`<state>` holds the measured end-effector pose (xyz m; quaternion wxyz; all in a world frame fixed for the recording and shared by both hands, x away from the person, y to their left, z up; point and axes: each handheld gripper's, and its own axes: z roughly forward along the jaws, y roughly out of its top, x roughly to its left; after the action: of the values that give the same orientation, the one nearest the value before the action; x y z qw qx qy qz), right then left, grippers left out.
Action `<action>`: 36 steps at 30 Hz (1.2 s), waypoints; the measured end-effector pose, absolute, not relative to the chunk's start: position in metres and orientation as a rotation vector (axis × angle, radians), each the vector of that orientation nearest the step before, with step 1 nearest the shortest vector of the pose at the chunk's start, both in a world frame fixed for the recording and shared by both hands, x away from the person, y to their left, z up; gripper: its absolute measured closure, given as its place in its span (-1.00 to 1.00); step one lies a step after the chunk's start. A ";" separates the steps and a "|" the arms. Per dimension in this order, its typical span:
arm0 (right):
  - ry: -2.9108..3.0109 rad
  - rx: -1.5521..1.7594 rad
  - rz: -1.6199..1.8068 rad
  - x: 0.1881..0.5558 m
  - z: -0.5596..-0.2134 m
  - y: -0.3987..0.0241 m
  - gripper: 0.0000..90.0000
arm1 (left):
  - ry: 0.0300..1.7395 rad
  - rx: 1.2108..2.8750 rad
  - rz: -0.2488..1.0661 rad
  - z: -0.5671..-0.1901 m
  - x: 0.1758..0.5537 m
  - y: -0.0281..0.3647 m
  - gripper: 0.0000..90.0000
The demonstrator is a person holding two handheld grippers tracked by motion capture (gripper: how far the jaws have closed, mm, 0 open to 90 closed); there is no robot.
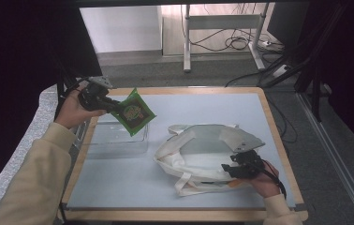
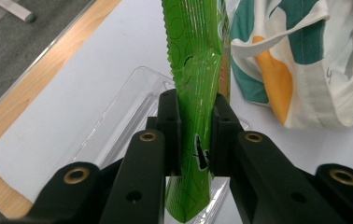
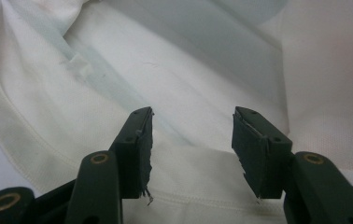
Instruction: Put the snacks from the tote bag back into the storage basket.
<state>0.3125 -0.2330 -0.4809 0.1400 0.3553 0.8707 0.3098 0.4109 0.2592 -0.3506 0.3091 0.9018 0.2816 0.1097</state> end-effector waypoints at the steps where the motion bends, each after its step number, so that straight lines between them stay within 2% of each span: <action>1: 2.516 1.027 0.895 0.313 -0.481 -0.233 0.06 | 0.744 2.383 0.290 -0.351 0.411 0.259 0.74; 12: 2.516 1.023 0.907 0.311 -0.481 -0.239 0.06 | 0.747 2.382 0.291 -0.355 0.418 0.265 0.73; 26: 2.514 1.030 0.901 0.311 -0.482 -0.238 0.05 | 0.720 2.394 0.340 -0.331 0.426 0.276 0.74; 36: 2.517 1.024 0.895 0.311 -0.483 -0.237 0.05 | 0.723 2.458 0.342 -0.341 0.434 0.280 0.74</action>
<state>0.3113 -0.2368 -0.4827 0.1399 0.3544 0.8711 0.3098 0.4339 0.2797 -0.3408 0.2747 0.9143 0.2690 0.1272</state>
